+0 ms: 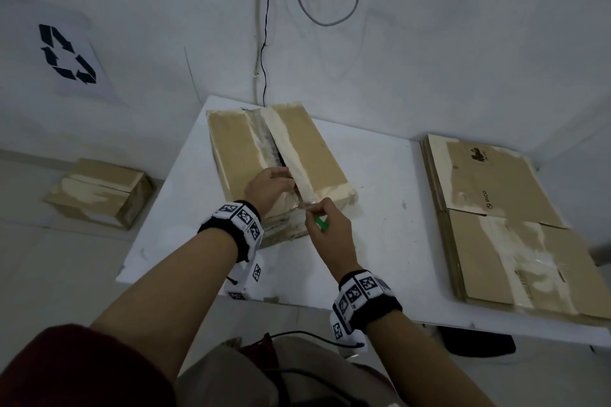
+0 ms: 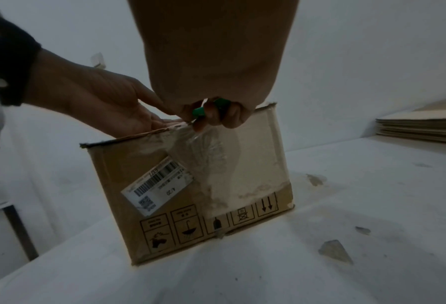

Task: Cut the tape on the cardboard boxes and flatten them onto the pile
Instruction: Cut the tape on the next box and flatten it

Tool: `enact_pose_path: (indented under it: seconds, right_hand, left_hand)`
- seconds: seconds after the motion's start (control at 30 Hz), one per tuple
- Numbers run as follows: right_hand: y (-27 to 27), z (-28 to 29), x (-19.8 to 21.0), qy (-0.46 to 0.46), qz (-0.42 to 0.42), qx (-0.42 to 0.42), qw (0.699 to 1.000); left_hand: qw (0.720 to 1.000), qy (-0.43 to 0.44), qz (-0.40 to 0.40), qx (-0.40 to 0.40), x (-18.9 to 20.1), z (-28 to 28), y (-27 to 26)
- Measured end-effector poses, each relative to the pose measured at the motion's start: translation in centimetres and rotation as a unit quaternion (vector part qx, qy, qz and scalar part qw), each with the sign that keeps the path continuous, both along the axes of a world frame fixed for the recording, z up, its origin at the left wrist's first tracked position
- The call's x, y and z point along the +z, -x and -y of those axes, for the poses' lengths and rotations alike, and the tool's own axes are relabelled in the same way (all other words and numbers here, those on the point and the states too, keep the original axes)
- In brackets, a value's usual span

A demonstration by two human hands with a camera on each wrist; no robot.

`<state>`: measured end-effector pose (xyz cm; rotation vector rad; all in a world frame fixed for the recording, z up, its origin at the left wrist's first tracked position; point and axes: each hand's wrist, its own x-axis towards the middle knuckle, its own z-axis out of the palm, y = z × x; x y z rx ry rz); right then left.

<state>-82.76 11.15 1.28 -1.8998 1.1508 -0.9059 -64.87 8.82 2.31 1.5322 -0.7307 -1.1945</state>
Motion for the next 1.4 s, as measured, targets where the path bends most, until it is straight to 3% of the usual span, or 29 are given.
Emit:
enact_pose_path:
  seconds: [0.4,0.77,0.93,1.17,1.23,1.4]
  right_hand:
    - [-0.8,-0.6,-0.9,0.036,-0.060,-0.021,0.997]
    - [-1.2,0.2,-0.3,0.019,-0.037,-0.068,0.997]
    - [0.4,-0.1,-1.2,0.038,-0.059,-0.083,0.994]
    - [2.2,0.4,-1.1,0.049,-0.002,-0.099,0.994]
    - [2.8,0.8,-0.8,0.043,0.001,-0.099,0.994]
    - [3.9,1.4,0.3,0.027,0.010,-0.042,0.999]
  left_hand:
    - [1.000,-0.005,-0.029,-0.008,-1.9,0.7,-0.5]
    - [0.998,0.008,-0.053,-0.029,0.2,-0.3,0.1]
    - [0.999,-0.027,-0.041,-0.018,0.2,0.1,0.1]
    - [0.990,-0.110,0.083,-0.020,2.8,2.9,1.8]
    - [0.980,-0.133,0.135,-0.059,3.0,3.1,2.1]
    - [0.964,-0.120,0.201,-0.125,0.5,3.2,1.2]
